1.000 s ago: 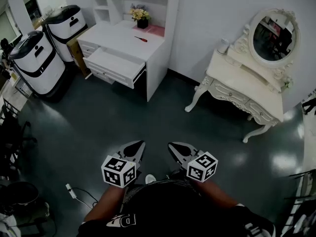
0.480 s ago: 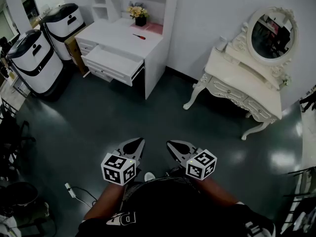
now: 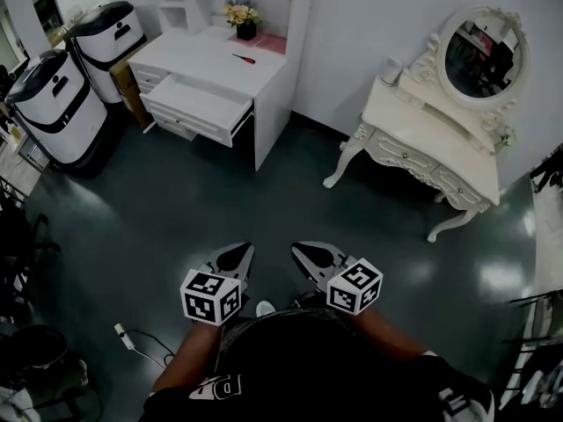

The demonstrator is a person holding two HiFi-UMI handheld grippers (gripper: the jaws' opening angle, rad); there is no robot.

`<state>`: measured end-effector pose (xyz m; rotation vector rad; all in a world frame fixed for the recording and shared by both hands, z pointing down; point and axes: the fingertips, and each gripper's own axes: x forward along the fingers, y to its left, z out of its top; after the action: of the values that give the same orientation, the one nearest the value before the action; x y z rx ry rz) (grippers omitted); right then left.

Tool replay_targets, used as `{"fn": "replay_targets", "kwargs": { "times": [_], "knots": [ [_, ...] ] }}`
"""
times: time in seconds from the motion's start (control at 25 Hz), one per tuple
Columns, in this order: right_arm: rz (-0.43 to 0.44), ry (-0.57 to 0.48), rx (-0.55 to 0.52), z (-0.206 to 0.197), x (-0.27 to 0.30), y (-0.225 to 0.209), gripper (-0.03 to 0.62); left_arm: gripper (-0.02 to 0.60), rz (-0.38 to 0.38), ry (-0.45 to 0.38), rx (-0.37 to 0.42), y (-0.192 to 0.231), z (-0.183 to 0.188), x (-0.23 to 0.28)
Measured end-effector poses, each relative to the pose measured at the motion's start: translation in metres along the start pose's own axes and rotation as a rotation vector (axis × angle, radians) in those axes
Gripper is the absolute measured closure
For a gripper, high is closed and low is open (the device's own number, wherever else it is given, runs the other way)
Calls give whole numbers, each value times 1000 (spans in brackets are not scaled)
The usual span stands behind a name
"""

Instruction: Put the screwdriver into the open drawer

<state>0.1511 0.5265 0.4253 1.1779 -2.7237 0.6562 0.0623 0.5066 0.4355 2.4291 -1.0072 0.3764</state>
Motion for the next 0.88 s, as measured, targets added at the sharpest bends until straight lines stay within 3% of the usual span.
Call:
{"fn": "replay_targets", "kwargs": {
  "times": [0.32, 0.68, 0.88],
  "knots": [
    [-4, 25, 14, -4, 9, 1, 588, 566, 4, 3, -22, 11, -5, -7],
    [-18, 33, 72, -5, 25, -26, 588, 566, 20, 43, -56, 28, -14, 10],
    [3, 22, 72, 11, 52, -44, 588, 566, 33, 15, -66, 47, 5, 21]
  ]
}}
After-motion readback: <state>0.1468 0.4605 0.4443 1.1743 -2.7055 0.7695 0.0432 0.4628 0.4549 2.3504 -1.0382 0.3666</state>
